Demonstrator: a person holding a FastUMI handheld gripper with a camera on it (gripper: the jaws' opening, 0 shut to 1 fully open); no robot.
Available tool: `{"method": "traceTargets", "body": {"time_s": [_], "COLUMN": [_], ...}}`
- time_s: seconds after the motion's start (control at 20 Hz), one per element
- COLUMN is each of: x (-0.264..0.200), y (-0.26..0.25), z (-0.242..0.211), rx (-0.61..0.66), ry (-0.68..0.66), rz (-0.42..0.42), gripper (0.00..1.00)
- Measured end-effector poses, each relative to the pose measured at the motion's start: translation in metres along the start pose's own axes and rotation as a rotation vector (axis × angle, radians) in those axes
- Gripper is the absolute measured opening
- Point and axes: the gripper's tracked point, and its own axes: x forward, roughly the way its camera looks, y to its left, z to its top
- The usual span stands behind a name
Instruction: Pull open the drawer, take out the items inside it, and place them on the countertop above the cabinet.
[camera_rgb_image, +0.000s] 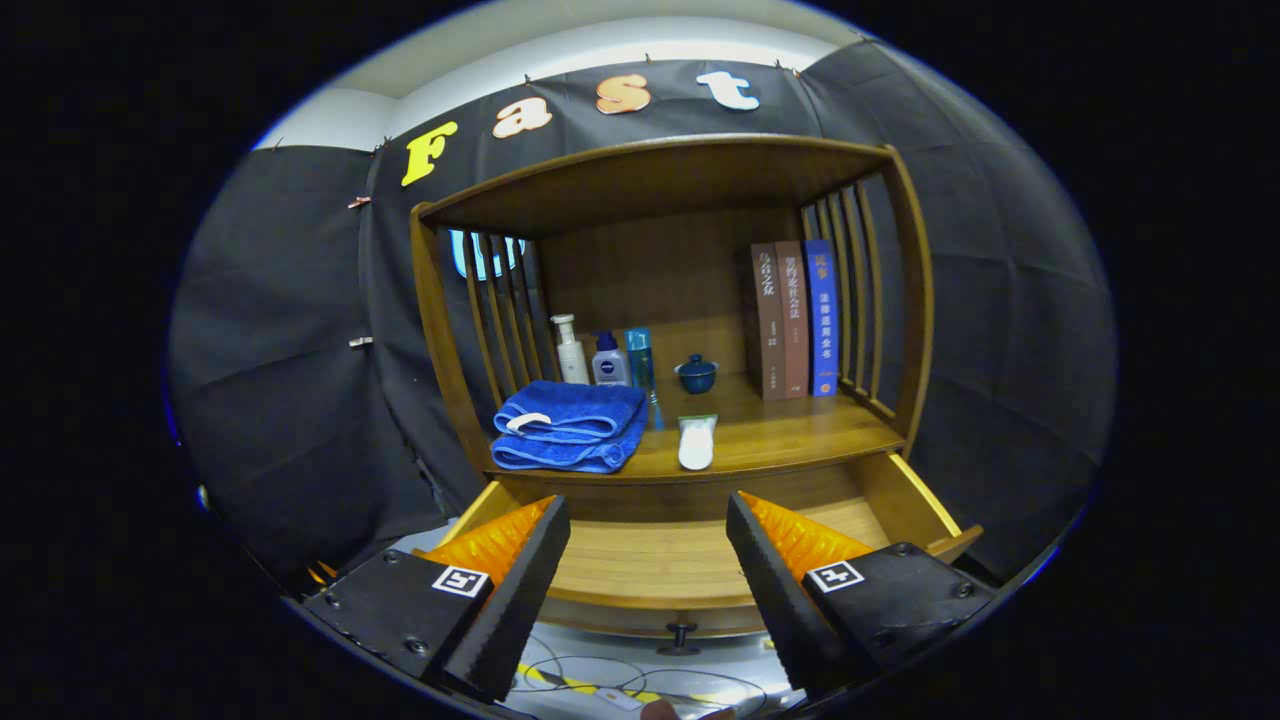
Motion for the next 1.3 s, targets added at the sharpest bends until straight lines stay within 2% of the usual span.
{"method": "traceTargets", "body": {"time_s": [0.2,0.4,0.55,0.75,1.05,1.3], "x": [-0.024,-0.027,-0.017,0.009,0.034,0.036], "y": [0.002,0.002,-0.006,-0.014,-0.012,-0.012], "z": [-0.033,-0.074,-0.101,-0.138,-0.166,-0.162], "rx": [-0.062,-0.067,-0.056,-0.054,-0.041,-0.051], "ry": [-0.101,-0.151,-0.167,-0.118,-0.071,-0.106], "rz": [-0.052,-0.074,-0.097,-0.115,-0.124,-0.128], "gripper": [0.99,0.99,0.99,1.00,1.00,0.99]}}
